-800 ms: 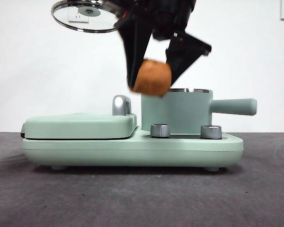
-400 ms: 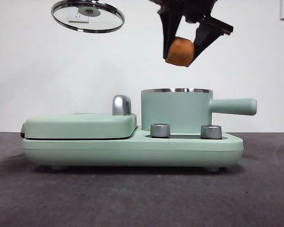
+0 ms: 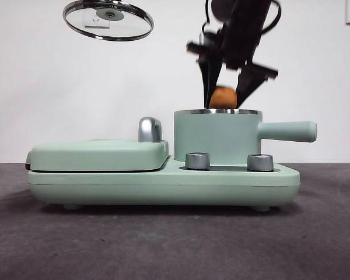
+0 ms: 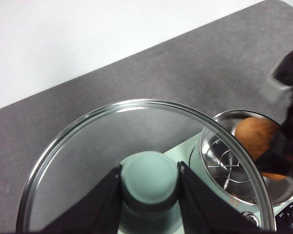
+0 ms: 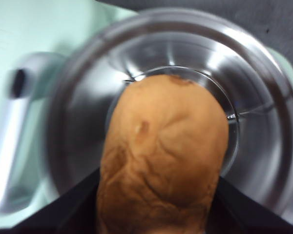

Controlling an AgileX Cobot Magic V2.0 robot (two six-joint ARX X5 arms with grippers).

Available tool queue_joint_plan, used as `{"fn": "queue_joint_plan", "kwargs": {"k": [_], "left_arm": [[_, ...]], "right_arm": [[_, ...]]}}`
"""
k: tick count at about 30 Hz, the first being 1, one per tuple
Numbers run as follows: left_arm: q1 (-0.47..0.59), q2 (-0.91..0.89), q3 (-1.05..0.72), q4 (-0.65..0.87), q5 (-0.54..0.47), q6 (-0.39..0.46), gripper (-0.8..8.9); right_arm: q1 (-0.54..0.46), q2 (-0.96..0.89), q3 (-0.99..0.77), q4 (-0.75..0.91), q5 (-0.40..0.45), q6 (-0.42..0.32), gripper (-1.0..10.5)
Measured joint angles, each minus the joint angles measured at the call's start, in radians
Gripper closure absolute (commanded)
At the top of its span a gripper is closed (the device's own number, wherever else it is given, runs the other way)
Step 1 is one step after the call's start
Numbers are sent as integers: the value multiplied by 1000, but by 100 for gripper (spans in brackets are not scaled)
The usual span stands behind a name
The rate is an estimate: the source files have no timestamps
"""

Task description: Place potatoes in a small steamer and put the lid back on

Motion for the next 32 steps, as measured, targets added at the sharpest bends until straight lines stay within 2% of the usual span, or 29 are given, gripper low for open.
{"fn": "queue_joint_plan", "kwargs": {"k": [6,11,16,26,32], "left_arm": [[0,0,0,-4,0,0,768],[0,0,0,-4,0,0,768],[0,0,0,-4,0,0,768],[-1,0,0,-6,0,0,768],[-3,0,0,-14,0,0,768]], "right_arm": [[-3,58,1,-22,-16,-5,735],[-2,60,2,-37,-16,-31,544],[-2,60,16,-37,-16,-35,466],[-2,52,239,-83,-16,-52,462],[-6,-42,232,-83,-14,-55,463]]}}
